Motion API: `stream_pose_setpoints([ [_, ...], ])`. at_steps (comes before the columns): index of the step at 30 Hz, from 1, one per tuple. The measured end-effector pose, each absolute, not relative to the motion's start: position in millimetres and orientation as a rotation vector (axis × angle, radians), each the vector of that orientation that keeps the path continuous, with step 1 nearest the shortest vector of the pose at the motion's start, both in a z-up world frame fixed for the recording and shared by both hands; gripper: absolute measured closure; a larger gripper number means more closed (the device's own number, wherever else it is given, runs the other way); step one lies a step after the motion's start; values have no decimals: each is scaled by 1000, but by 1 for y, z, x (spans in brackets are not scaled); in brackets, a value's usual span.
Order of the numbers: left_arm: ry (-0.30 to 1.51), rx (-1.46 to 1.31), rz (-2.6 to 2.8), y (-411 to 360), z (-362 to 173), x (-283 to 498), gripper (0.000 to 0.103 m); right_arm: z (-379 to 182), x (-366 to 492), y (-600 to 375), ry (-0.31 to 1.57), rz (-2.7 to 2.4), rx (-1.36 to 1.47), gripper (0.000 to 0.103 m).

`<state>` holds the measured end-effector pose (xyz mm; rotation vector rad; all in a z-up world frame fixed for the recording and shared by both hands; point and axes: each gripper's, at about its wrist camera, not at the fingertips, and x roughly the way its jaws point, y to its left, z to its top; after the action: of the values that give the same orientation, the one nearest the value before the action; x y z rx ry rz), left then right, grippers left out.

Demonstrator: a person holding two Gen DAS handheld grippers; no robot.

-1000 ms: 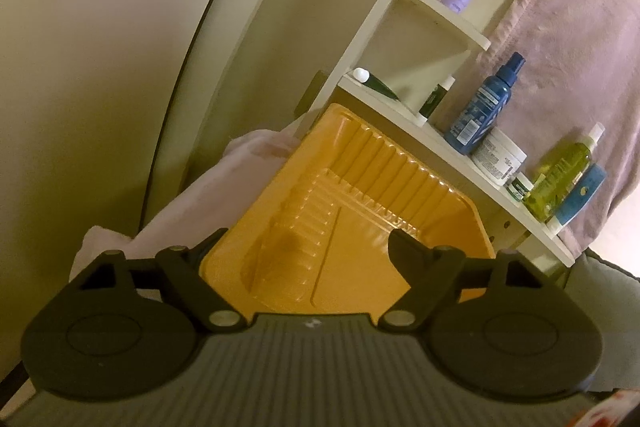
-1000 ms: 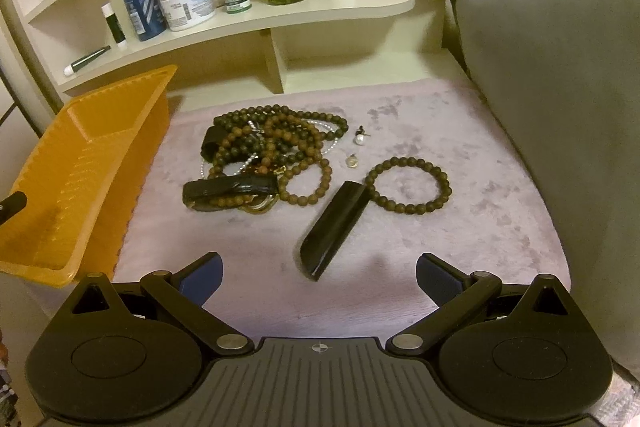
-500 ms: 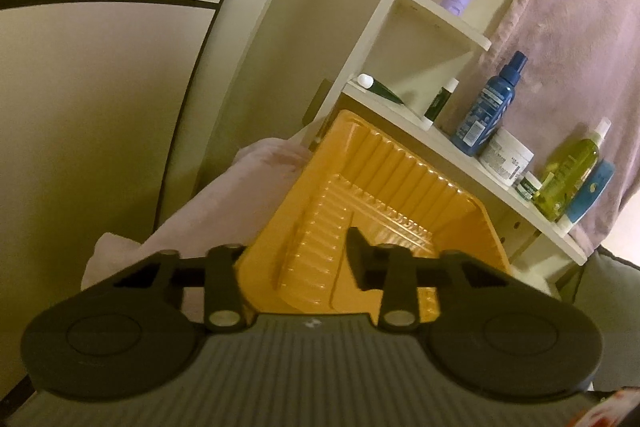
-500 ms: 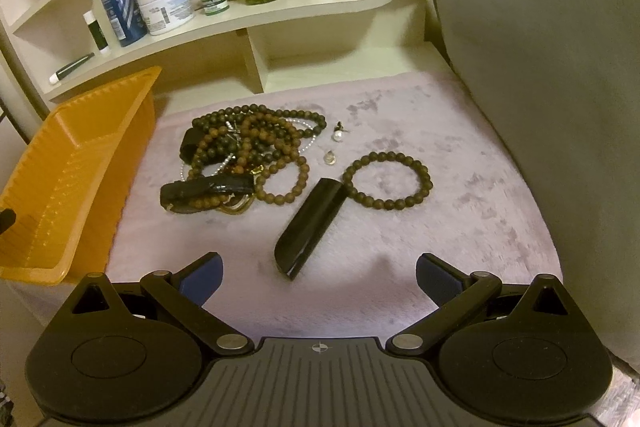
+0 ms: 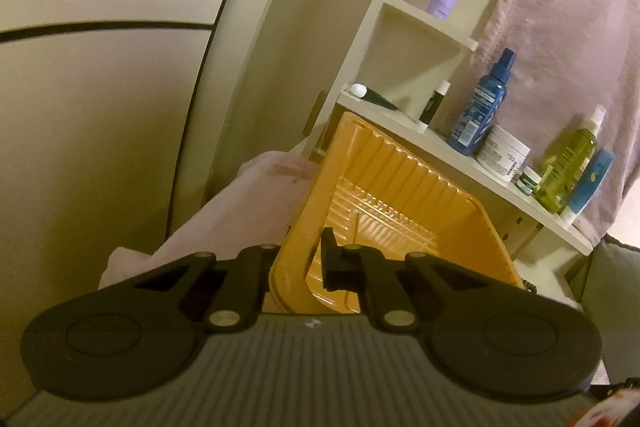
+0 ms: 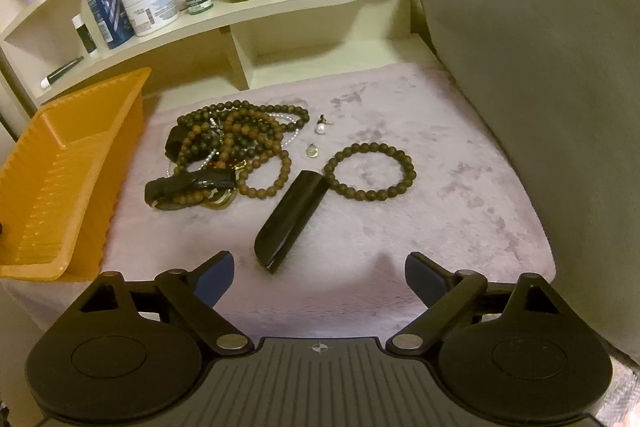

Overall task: Organize jewelry
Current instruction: 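Close the left gripper on the tray rim while the right gripper grasps the black case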

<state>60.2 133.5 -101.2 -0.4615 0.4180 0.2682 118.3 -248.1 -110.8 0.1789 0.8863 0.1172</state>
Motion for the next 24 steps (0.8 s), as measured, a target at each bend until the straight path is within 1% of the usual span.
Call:
stream_pose_setpoints([
  [4,407,-423,262,128,-95,59,96,-111,117,-251,883,115,181,13],
  [7,404,-381,259,124,-90,58,96,-111,117,-253,880,118,182,16],
  [13,395,-307,247,115,-80,58,97,-112,120,-258,873,131,181,30],
  [15,389,-295,245,113,-78,58,97,-114,123,-259,881,148,189,38],
  [17,385,-281,243,111,-75,58,98,-116,125,-259,882,163,196,43],
  [24,383,-270,243,113,-73,58,98,-117,133,-252,877,186,203,46],
])
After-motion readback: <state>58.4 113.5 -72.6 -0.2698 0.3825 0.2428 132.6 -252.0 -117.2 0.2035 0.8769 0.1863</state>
